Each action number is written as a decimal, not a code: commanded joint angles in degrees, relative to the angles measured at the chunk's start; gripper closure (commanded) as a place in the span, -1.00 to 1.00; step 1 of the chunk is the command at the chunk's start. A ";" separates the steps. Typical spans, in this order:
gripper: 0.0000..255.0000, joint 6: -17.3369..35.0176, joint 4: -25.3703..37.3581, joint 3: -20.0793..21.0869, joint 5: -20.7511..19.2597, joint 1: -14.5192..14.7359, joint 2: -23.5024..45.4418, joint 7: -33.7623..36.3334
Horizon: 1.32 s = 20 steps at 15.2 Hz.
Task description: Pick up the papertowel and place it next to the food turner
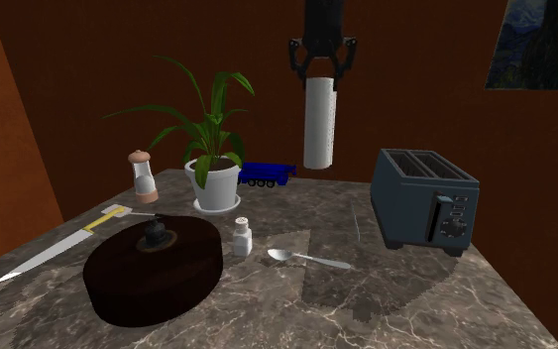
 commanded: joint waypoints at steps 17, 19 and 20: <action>1.00 -8.76 11.83 0.60 0.84 1.19 2.60 5.20; 1.00 -6.01 7.67 1.06 -0.93 4.48 0.63 7.56; 1.00 -4.76 5.89 1.31 -1.68 5.97 -0.17 8.75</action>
